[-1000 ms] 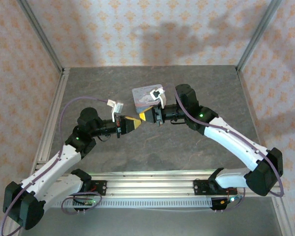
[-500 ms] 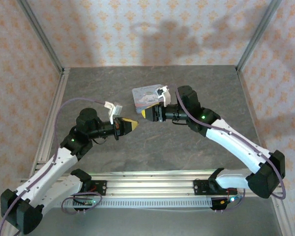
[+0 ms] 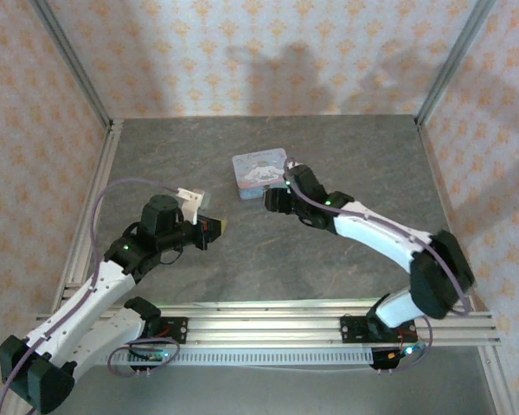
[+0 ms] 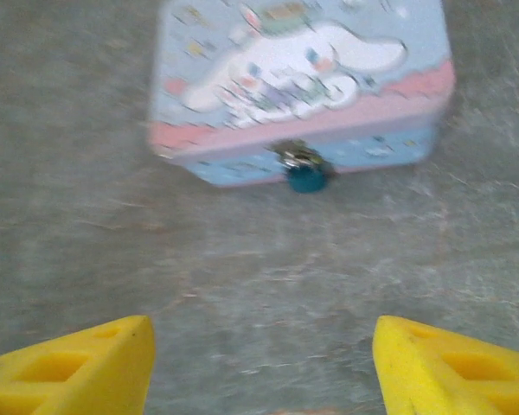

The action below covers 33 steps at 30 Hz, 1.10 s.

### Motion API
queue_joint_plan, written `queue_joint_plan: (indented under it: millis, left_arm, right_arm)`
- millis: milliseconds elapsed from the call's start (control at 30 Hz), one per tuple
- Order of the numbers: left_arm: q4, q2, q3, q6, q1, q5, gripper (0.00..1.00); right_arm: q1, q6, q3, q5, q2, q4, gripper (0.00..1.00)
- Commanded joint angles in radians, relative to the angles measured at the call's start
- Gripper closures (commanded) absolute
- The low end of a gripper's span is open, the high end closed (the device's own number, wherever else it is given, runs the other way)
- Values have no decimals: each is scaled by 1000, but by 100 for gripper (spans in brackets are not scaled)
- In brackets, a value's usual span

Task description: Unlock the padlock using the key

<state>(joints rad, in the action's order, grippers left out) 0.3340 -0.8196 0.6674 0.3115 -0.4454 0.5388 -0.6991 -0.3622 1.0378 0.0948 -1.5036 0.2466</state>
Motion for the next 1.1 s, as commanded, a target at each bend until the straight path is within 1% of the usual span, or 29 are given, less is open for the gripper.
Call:
queue_joint_plan:
  millis: [0,167,300,433,600,833,1067]
  left_arm:
    - [50,28,-26,-17,-6,-70,100]
    - [31,34,-56,-3,-6,-69,100]
    - [2,28,-78,3,-6,-69,100]
    - [-18,13,-92,0,-6,-75,100]
    - [-25,-3,-95,-16,-5,-82,100]
    - [-4,6,-92,-38,-5,-89,100]
    - [-17,19,-103,-55,-4,-69,100]
  right_arm:
    - [-10,24,10,-101,-90,-62,35]
    - [-10,66,22,-97,-232,-207,41]
    - [-9,84,53,-141,-310,-265,42]
    - [-5,81,111,-172,-384,-257,42]
    - [0,61,177,-175,-456,-241,42]
    - [1,48,225,-186,-510,-226,43]
    - [3,47,262,-179,-543,-206,45]
